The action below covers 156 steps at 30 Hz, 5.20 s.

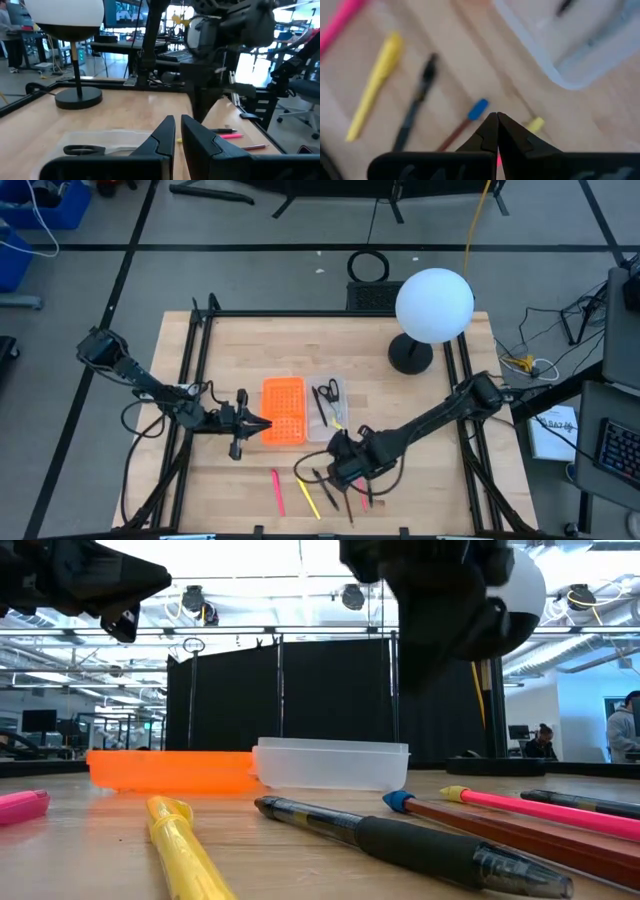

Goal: Pick & place school supplies into a supply box
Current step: Put the right transparent pen into the transparent supply box

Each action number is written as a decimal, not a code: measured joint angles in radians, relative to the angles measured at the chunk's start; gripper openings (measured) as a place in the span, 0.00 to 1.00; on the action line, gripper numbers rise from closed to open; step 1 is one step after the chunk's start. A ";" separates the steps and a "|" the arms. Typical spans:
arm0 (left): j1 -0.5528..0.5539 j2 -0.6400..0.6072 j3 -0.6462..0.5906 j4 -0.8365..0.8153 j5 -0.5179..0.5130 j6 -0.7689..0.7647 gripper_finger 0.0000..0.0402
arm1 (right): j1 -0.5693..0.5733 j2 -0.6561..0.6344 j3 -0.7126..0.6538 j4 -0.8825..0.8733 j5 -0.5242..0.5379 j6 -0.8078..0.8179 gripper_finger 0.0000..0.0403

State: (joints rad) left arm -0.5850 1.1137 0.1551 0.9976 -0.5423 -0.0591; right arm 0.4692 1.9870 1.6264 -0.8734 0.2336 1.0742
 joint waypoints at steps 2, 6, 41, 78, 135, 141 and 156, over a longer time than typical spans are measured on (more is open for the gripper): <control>0.000 0.000 0.000 0.000 0.000 0.006 0.09 | -0.006 0.003 0.000 -0.038 -0.002 0.050 0.00; 0.000 0.000 0.000 0.000 0.000 0.009 0.09 | 0.007 -0.032 0.000 -0.119 -0.004 0.128 0.05; 0.002 0.000 -0.001 0.001 0.000 0.057 0.09 | 0.104 -0.061 -0.375 0.255 -0.190 0.604 0.41; 0.002 0.000 -0.001 -0.007 0.003 0.005 0.09 | 0.116 -0.059 -0.525 0.276 -0.265 0.594 0.06; 0.002 0.000 0.000 0.080 0.045 0.380 0.09 | 0.010 -0.326 -0.424 0.365 0.015 0.268 0.06; 0.002 0.000 0.000 0.078 0.045 0.381 0.09 | -0.180 -0.359 -0.423 0.516 -0.019 0.250 0.08; 0.002 0.000 0.000 0.076 0.045 0.398 0.09 | -0.500 -0.179 -0.422 0.667 -0.321 0.072 0.05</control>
State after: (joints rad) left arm -0.5831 1.1141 0.1551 1.0737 -0.4973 0.3386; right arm -0.0306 1.8076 1.2041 -0.2069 -0.0874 1.1463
